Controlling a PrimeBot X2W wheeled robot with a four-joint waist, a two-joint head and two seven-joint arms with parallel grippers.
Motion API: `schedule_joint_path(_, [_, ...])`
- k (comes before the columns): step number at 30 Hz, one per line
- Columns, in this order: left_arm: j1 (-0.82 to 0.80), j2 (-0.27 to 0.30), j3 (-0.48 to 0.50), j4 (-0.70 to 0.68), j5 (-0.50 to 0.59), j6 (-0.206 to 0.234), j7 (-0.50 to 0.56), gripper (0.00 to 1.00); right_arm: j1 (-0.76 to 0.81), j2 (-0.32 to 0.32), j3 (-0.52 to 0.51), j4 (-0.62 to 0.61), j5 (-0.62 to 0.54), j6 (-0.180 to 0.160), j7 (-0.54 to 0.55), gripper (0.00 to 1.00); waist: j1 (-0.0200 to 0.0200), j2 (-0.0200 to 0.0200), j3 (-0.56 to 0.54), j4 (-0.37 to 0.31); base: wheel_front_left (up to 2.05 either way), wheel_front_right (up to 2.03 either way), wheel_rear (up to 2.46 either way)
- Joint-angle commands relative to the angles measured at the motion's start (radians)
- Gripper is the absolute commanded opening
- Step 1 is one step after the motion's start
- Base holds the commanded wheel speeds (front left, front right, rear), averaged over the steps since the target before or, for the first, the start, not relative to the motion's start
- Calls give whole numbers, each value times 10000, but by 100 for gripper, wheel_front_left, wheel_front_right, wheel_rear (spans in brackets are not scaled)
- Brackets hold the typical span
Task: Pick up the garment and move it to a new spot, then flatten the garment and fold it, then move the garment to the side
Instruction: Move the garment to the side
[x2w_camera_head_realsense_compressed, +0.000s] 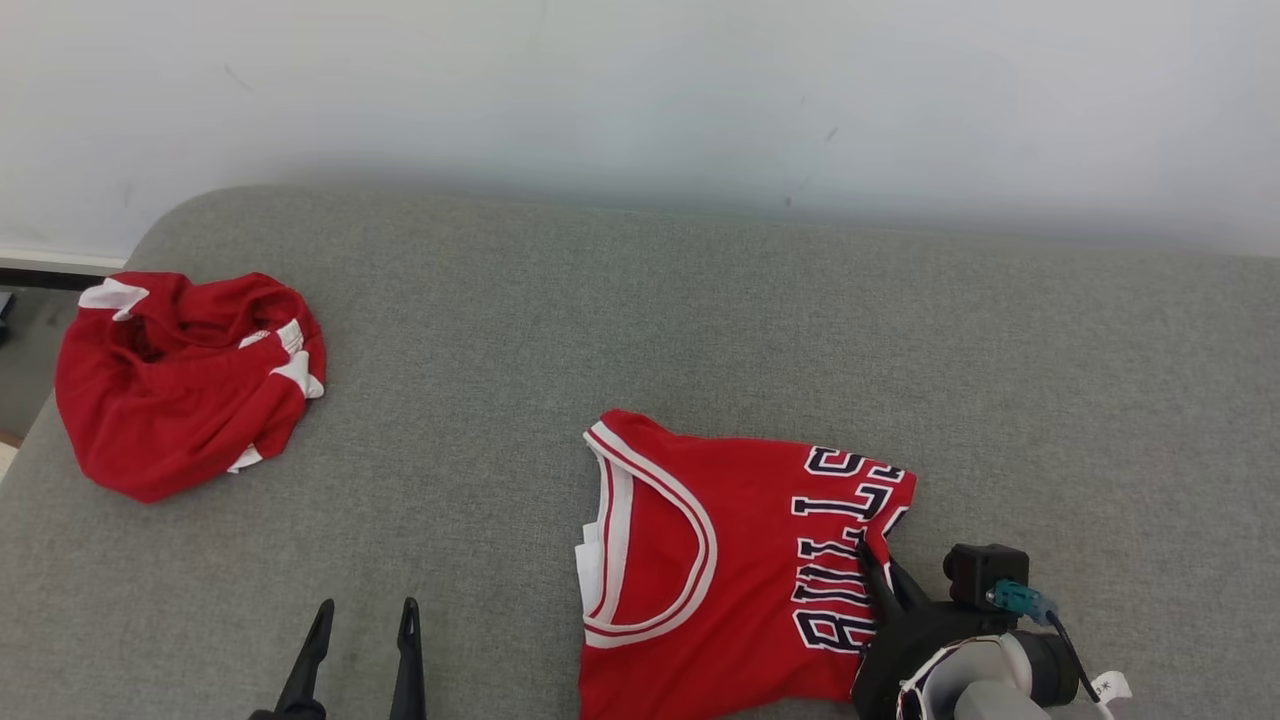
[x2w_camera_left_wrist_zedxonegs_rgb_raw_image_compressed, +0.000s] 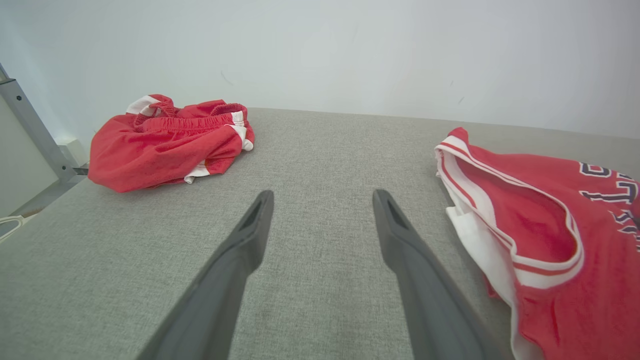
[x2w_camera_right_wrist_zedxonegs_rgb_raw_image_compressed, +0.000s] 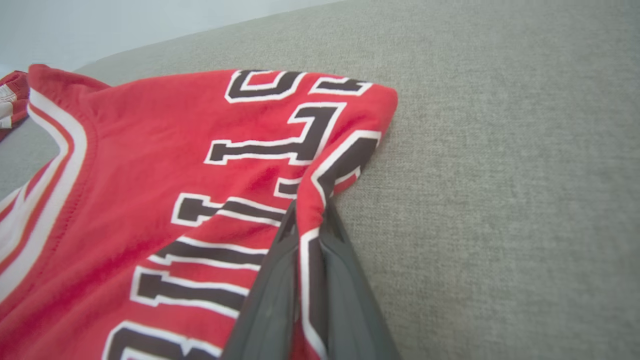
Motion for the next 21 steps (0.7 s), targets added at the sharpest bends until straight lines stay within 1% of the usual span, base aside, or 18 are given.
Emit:
schedule_joint_path(1, [-38,4,33,-28,-57,24,-25,100,-78,-47,-91,3,-262,-17,27,0,-1,0,40,-83,0,0,0])
schedule_joint_path(7, [-160,0,147,-138,-226,48,-25,100,-565,-520,-416,-422,-989,-18,13,0,-1,0,371,-509,0,0,0])
schedule_joint_path(10, [-407,5,137,-154,-233,-36,-25,100,-1167,-979,-454,-685,-1260,-17,13,0,-1,0,739,-923,0,0,0])
schedule_joint_path(12, [-543,4,123,-163,-208,-86,-25,100,-1537,-1265,-425,-714,-1326,-17,13,0,-1,0,949,-1112,0,0,0])
schedule_joint_path(13, [-543,4,123,-163,-208,-86,-25,100,-1537,-1265,-425,-714,-1326,-17,13,0,-1,0,949,-1112,0,0,0])
schedule_joint_path(19, [-1134,5,213,-351,51,-169,-25,100,-2926,-2148,-249,-817,-1480,-17,10,0,-1,0,1807,-1638,0,0,0])
schedule_joint_path(21, [-1350,5,269,-445,188,-258,-25,100,-3374,-2476,-262,-832,-1436,-17,12,0,-1,0,2124,-1774,0,0,0])
